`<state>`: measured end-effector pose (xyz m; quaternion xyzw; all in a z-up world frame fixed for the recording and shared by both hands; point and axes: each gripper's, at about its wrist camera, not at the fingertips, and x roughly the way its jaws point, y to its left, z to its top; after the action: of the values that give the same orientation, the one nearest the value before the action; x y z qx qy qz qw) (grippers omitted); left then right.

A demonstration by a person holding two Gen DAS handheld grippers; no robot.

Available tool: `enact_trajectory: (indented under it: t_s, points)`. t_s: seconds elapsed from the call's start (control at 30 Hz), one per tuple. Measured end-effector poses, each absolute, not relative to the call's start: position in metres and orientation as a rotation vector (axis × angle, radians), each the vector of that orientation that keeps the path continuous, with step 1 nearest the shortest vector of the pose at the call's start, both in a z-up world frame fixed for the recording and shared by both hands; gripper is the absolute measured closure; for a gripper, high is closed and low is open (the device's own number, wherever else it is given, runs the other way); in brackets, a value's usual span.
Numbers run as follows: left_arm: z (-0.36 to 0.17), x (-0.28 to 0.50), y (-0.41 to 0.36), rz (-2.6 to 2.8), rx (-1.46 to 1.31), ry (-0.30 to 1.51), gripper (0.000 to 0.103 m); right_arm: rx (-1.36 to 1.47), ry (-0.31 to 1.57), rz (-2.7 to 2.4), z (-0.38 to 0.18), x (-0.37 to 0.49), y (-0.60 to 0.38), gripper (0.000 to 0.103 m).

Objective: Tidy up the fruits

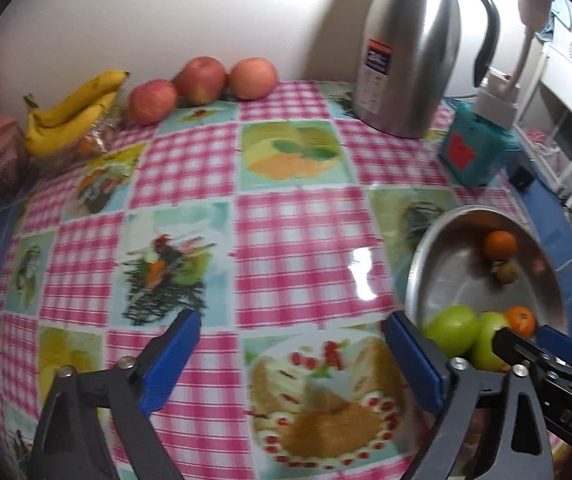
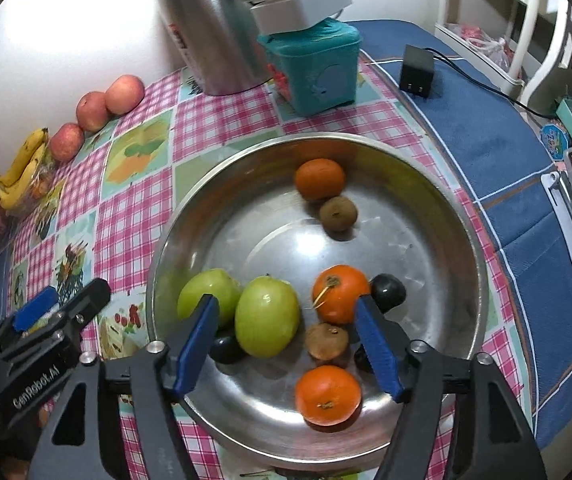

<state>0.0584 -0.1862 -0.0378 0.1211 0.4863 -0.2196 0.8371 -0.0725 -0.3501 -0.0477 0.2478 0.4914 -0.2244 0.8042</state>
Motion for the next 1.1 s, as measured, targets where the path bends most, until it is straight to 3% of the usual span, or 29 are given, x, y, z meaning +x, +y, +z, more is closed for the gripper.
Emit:
enact_trajectory:
  t_s: [0.17,0.6,1.1]
  points:
    - [-0.036,0.061,-0.169,-0.408,0.286,0.983,0.002,0.532,1.040,-0.449,-0.050,-0.069,-0.340,0.012]
    - [-0.033,0.054,-0.129,-0.179,0.348,0.940,0.002,0.469,1.049,-0.408,-0.049,-0.067,-0.313,0.011]
    - [-0.036,0.029,-0.100,-0.161,0.376,1.035,0.002,0.432,1.074,-0.393,-0.046,-0.083,-0.295,0.011]
